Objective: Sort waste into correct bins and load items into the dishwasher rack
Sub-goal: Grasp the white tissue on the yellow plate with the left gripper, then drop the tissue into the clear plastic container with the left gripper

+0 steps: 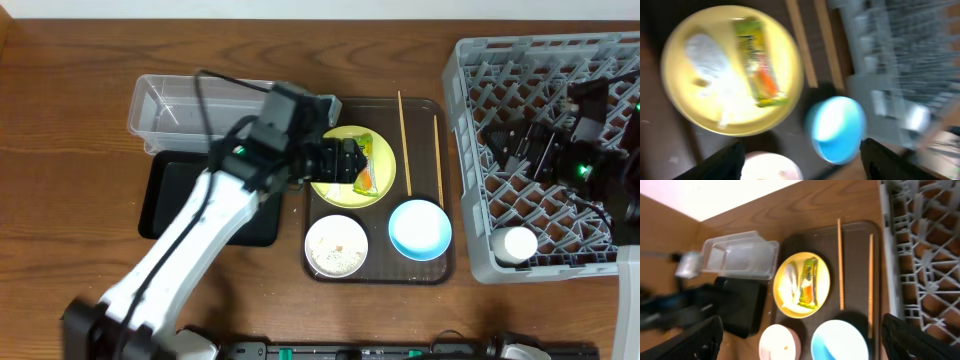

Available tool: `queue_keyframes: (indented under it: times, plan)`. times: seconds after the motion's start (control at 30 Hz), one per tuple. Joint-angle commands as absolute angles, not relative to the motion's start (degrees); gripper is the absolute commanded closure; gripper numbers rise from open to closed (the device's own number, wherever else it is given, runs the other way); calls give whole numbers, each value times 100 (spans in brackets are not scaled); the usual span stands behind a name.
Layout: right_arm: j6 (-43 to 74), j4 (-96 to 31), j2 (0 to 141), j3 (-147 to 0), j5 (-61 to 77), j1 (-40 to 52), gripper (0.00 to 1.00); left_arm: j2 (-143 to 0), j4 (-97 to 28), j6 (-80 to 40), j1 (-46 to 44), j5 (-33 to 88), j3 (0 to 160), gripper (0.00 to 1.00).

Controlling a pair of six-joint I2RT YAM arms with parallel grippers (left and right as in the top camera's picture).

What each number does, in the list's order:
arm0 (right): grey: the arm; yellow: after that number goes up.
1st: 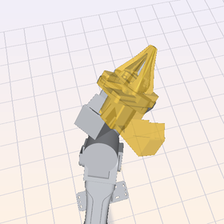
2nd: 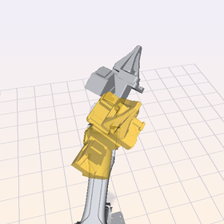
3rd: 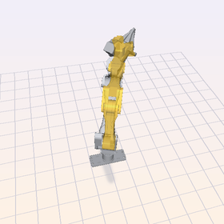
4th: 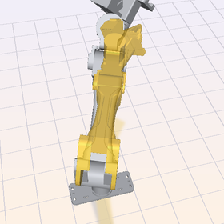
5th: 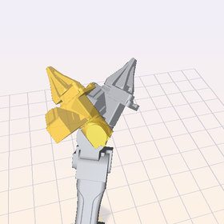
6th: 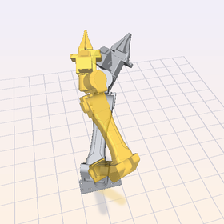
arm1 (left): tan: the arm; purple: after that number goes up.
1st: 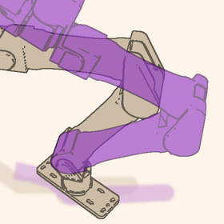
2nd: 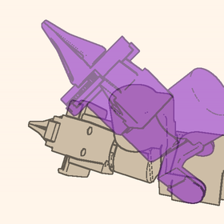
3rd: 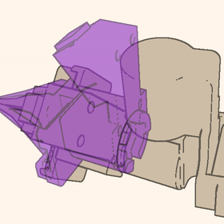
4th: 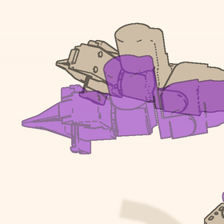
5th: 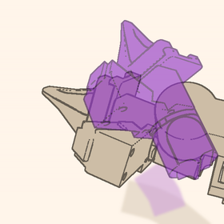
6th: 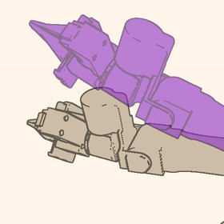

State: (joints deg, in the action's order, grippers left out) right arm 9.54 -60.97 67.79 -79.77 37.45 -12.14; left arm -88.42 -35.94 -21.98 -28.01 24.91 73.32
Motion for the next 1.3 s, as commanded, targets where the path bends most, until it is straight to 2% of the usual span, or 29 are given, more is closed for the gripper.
queue_keyframes:
  times: [0.0, 0.13, 0.33, 0.53, 0.63, 0.67, 0.77, 1.1, 1.27]
  plan:
    - [808, -6180, 6792, -8014, 4077, -1267, 2, -9404, -3597, -2010, -2808, 1684, 7730, 27]
    - [808, -6222, 6792, -8014, 4077, -1267, 2, -10151, -3540, -1992, -2853, 1535, 7955, 31]
    - [808, -6257, 6792, -8014, 4077, -1267, 2, -10801, -3350, -1988, -3033, 148, 7970, 31]
    - [808, -6259, 6792, -8014, 4077, -1267, 2, -11384, -3162, -1970, -3179, 75, 7970, 43]
    - [808, -6283, 6792, -8014, 4077, -1267, 3, -11557, -3162, -1970, -3197, 78, 7970, 62]
    - [808, -6296, 6792, -8014, 4077, -1267, 3, -11566, -3164, -1970, -3197, 78, 7970, 74]
    - [808, -6318, 6792, -8014, 4077, -1267, 3, -11528, -3168, -1959, -3190, 80, 7988, 94]
    - [808, -6311, 6792, -8014, 4073, -1267, 3, -10274, -3916, -1457, -3048, -10, 8801, 94]
    - [808, -6292, 6792, -8014, 4073, -1267, 3, -9935, -3979, -1455, -2637, -1232, 8799, 94]
